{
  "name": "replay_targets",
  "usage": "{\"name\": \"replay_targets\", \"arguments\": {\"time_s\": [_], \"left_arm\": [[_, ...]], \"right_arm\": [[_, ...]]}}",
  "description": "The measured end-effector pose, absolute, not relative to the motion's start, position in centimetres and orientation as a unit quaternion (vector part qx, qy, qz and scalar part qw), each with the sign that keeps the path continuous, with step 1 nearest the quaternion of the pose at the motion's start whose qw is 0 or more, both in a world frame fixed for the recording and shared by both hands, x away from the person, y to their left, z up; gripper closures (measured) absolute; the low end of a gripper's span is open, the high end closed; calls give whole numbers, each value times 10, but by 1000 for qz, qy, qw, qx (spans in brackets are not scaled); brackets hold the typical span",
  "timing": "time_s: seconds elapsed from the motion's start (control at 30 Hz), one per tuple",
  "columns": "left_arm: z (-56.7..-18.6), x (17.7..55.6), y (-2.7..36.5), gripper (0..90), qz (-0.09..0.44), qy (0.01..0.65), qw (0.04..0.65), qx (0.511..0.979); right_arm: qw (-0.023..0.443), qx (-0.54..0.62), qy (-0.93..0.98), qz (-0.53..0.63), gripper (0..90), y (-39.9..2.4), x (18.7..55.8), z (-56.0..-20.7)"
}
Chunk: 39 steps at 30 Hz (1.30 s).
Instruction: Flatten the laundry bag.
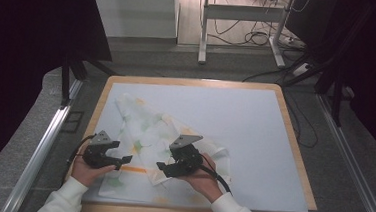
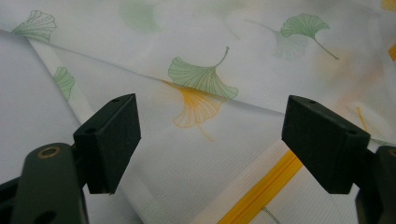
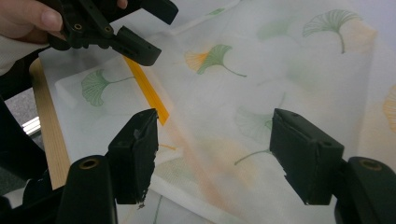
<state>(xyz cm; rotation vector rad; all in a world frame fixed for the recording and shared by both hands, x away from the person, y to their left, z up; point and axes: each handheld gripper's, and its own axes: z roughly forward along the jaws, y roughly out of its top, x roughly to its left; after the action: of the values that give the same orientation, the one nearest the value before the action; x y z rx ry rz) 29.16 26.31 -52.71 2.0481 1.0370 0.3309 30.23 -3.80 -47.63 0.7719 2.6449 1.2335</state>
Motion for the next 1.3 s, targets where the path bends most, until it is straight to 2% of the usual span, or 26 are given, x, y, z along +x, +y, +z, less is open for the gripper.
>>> {"name": "replay_targets", "arguments": {"time_s": [0.67,1.3], "left_arm": [[-527,292,263,193,128,409,400,810],[-527,291,263,193,127,407,400,811]], "right_arm": [[35,233,902,361,331,-4,297,-502],[24,222,924,311,332,10,292,-522]]}}
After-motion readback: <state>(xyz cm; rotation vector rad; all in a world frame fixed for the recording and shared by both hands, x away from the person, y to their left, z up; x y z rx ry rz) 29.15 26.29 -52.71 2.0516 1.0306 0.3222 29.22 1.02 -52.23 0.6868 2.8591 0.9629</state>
